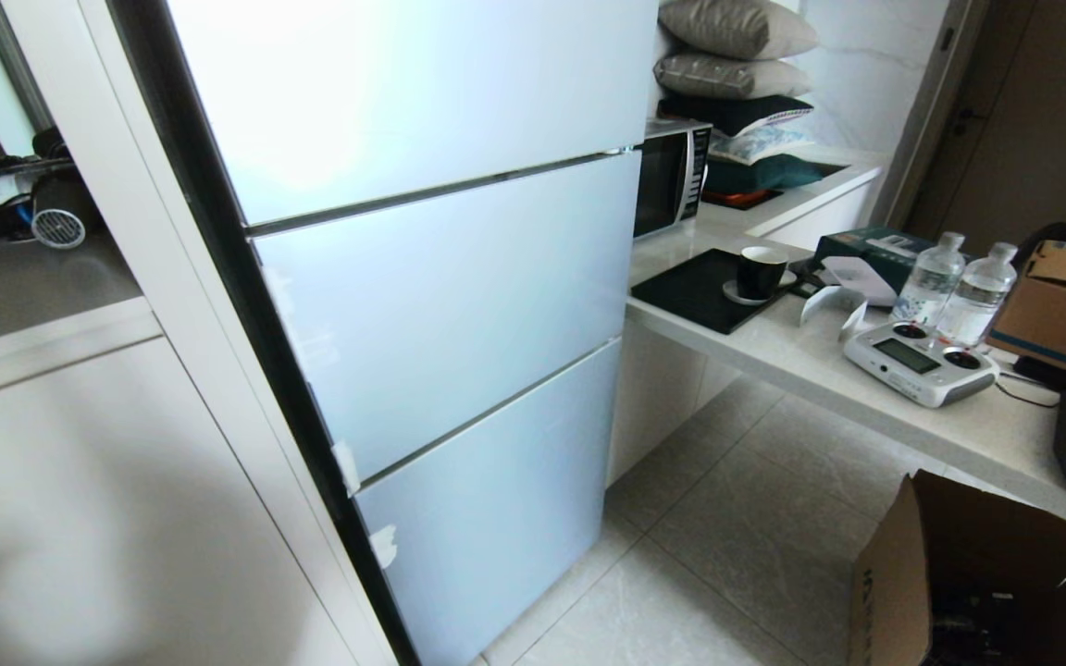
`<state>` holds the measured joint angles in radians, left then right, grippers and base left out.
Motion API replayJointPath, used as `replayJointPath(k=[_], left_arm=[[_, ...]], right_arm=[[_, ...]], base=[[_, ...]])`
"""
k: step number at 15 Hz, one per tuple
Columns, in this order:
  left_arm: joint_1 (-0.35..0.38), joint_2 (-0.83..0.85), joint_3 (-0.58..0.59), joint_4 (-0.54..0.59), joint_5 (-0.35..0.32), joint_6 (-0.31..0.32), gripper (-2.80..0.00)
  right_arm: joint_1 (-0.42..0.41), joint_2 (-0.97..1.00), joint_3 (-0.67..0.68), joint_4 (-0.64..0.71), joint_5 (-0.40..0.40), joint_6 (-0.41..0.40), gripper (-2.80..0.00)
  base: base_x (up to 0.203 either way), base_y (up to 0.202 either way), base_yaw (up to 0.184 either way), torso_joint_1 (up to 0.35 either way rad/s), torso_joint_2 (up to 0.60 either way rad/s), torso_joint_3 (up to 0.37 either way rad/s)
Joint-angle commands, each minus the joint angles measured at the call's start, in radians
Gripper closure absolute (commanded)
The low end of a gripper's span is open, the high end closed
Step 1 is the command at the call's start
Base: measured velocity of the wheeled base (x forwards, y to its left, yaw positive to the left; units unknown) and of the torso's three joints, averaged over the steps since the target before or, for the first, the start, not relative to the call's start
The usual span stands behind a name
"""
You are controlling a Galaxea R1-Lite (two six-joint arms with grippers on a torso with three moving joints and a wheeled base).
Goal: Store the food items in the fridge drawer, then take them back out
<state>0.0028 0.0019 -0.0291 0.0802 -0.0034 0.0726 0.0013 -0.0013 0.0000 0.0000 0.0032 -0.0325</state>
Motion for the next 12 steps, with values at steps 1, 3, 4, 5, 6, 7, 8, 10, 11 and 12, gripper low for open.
replayJointPath(k=[1,3,4,5,6,7,8,10,11,12], left_arm=[[0.000,0.001,0.000,0.001,0.000,0.001,0.00],[0.000,0.000,0.001,-0.001,0.001,-0.002,0.00],[0.000,0.000,-0.026,-0.017,0.000,-0.004,0.00],[0.000,0.012,-0.096,-0.031,-0.003,-0.007,0.00],[0.000,0.051,-0.180,-0.043,-0.005,-0.009,0.00],[-0.001,0.125,-0.248,-0.055,-0.007,-0.014,0.00],[-0.003,0.229,-0.312,-0.071,-0.009,-0.025,0.00],[-0.006,0.447,-0.416,-0.111,-0.005,-0.060,0.00],[-0.004,0.564,-0.454,-0.134,0.007,-0.082,0.00],[0.000,0.678,-0.485,-0.169,0.033,-0.104,0.00]], right_arm=[[0.000,0.000,0.000,0.000,0.000,0.000,0.00],[0.000,0.000,0.000,0.000,0.000,0.000,0.00],[0.000,0.000,0.000,0.000,-0.002,0.002,0.00],[0.000,0.000,0.000,-0.001,-0.002,0.012,0.00],[0.000,0.000,-0.002,-0.002,-0.005,0.022,0.00],[0.000,0.000,-0.002,-0.002,-0.005,0.022,0.00],[0.000,0.000,-0.002,-0.002,-0.005,0.026,0.00],[-0.001,0.000,-0.002,0.000,-0.005,0.026,0.00],[-0.001,0.000,-0.002,-0.002,-0.005,0.030,0.00],[-0.001,0.000,-0.002,-0.002,-0.005,0.034,0.00]], base=[[0.000,0.000,0.000,0.000,0.00,0.000],[0.000,0.000,0.000,0.000,0.00,0.000],[0.000,0.000,0.000,0.000,0.00,0.000],[0.000,0.000,0.000,0.000,0.00,0.000],[0.000,0.000,0.000,0.000,0.00,0.000],[0.000,0.000,0.000,0.000,0.00,0.000],[0.000,0.000,0.000,0.000,0.00,0.000],[0.000,0.000,0.000,0.000,0.00,0.000],[0.000,0.000,0.000,0.000,0.00,0.000],[0.000,0.000,0.000,0.000,0.00,0.000]])
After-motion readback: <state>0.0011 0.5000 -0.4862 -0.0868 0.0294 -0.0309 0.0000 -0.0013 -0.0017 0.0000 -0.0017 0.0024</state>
